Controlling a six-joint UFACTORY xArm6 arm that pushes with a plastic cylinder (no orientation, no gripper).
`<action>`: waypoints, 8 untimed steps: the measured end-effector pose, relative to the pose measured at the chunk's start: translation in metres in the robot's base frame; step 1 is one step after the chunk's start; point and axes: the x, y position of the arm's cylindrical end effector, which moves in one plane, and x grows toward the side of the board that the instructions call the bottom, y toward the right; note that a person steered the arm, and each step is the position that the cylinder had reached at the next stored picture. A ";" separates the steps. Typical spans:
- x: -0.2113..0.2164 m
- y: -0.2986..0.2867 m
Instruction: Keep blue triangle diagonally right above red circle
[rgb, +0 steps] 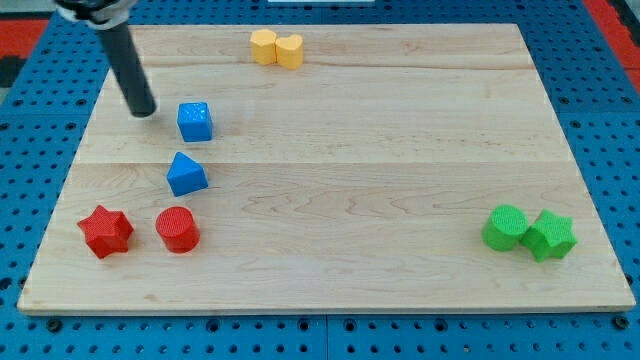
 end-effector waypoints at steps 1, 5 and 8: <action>0.018 -0.035; 0.097 0.010; 0.089 0.203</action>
